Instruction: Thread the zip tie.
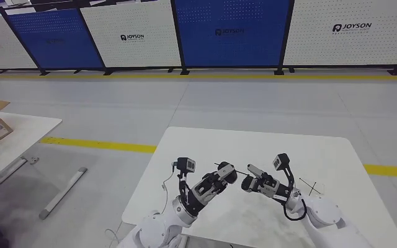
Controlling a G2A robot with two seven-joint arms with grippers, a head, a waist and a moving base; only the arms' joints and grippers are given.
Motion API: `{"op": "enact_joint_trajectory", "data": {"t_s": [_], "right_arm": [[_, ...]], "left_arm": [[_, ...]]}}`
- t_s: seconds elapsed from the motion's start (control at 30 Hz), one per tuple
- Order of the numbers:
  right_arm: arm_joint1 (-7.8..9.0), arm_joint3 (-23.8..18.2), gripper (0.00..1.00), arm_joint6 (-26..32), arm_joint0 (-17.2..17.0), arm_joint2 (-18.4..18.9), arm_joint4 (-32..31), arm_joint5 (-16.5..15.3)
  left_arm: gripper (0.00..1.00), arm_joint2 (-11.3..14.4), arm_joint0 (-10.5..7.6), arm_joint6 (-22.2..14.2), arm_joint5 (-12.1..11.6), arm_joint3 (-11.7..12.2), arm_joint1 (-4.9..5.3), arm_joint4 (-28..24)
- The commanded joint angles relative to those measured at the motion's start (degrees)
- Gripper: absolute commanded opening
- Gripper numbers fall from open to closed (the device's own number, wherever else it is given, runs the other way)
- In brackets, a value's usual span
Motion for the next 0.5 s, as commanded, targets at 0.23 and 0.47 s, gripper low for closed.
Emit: {"op": "enact_joint_trajectory", "data": {"t_s": [0.23,0.47], "right_arm": [[0.0,0.0,1.0,0.0,0.0,0.0,0.0,0.0],[0.0,0.0,1.0,0.0,0.0,0.0,0.0,0.0]], "left_arm": [[0.0,1.59,-0.56,-4.76,7.74,3.29,0.35,3.83],[0.0,1.38,-0.7,-6.03,9.22,3.21,0.43,1.58]]}}
